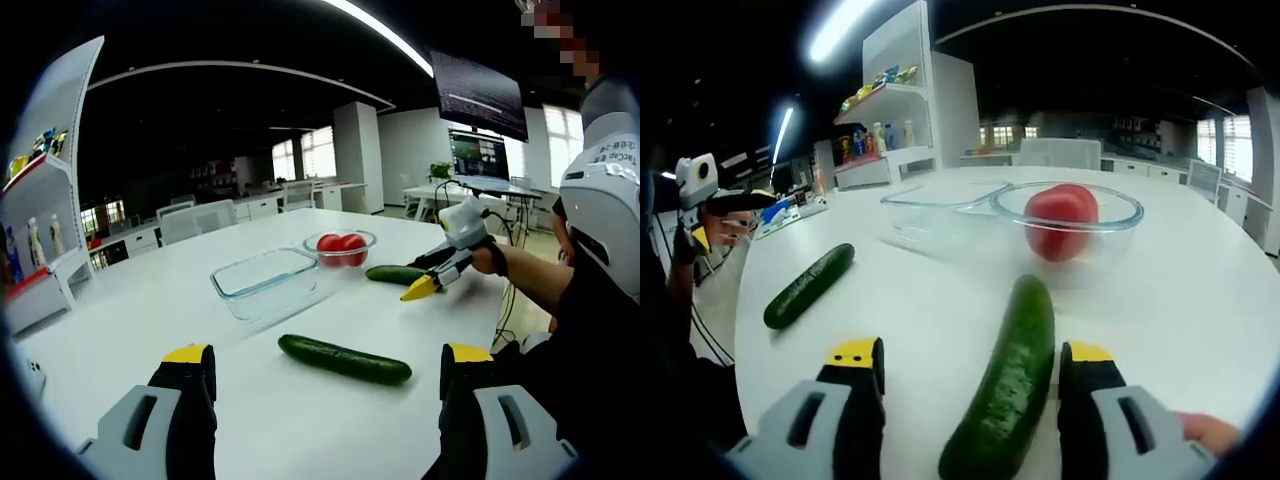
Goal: Sort the scattered tomatoes and cucumbers on the table and place them into their respective storage containers
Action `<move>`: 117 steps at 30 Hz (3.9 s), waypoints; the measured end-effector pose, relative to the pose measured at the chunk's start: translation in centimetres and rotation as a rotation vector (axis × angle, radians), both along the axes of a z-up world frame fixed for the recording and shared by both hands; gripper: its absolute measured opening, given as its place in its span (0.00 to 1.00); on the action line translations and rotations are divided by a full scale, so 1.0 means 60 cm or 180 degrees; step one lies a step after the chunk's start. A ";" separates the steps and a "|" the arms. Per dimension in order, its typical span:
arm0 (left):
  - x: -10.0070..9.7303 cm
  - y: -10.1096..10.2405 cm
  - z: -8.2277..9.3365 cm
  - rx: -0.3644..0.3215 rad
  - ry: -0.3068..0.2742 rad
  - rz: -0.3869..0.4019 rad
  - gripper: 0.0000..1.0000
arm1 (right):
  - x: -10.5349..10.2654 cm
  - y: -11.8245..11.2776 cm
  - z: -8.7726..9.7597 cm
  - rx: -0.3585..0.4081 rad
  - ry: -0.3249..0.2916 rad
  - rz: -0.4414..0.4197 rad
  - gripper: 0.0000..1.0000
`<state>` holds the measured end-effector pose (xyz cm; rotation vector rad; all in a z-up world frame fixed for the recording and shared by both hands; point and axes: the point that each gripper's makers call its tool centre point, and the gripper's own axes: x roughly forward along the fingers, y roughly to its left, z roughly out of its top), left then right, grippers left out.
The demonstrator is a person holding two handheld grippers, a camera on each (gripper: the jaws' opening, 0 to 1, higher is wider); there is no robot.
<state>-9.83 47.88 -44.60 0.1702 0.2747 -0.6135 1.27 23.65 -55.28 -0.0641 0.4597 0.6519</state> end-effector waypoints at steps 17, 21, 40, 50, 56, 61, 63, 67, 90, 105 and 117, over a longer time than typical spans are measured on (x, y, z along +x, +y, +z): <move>0.003 -0.001 -0.002 0.0011 0.0013 0.0004 0.93 | 0.010 -0.016 -0.002 -0.0111 0.0009 -0.0138 0.47; 0.003 -0.001 -0.003 0.0018 0.0019 0.0000 0.93 | 0.013 -0.021 -0.003 -0.0138 -0.0005 -0.0193 0.42; 0.004 -0.004 -0.001 0.0040 0.0018 -0.0011 0.92 | 0.020 -0.031 -0.003 -0.0108 -0.0008 -0.0325 0.32; 0.002 -0.002 -0.002 0.0033 0.0021 -0.0003 0.92 | 0.024 -0.034 -0.004 -0.0181 0.0030 -0.0412 0.27; 0.001 0.000 -0.002 0.0024 0.0019 0.0007 0.92 | 0.024 -0.037 -0.005 -0.0206 0.0055 -0.0449 0.24; 0.000 0.001 -0.003 0.0017 0.0018 0.0007 0.92 | 0.026 -0.039 -0.005 -0.0185 0.0052 -0.0506 0.23; 0.000 0.001 -0.003 0.0013 0.0019 0.0004 0.92 | 0.026 -0.040 -0.004 -0.0164 0.0047 -0.0522 0.22; 0.000 0.002 -0.004 0.0017 0.0025 0.0009 0.92 | 0.026 -0.040 -0.002 -0.0217 -0.0023 -0.0540 0.21; -0.002 -0.002 0.004 0.0042 -0.0010 0.0011 0.92 | 0.004 -0.045 0.102 -0.0137 -0.0482 -0.0503 0.20; -0.006 -0.001 0.012 0.0056 -0.0049 0.0013 0.92 | -0.043 -0.029 0.188 0.0004 -0.0728 -0.0360 0.20; -0.008 0.002 0.013 0.0048 -0.0062 0.0018 0.92 | -0.018 0.006 0.205 0.0052 -0.0751 -0.0121 0.20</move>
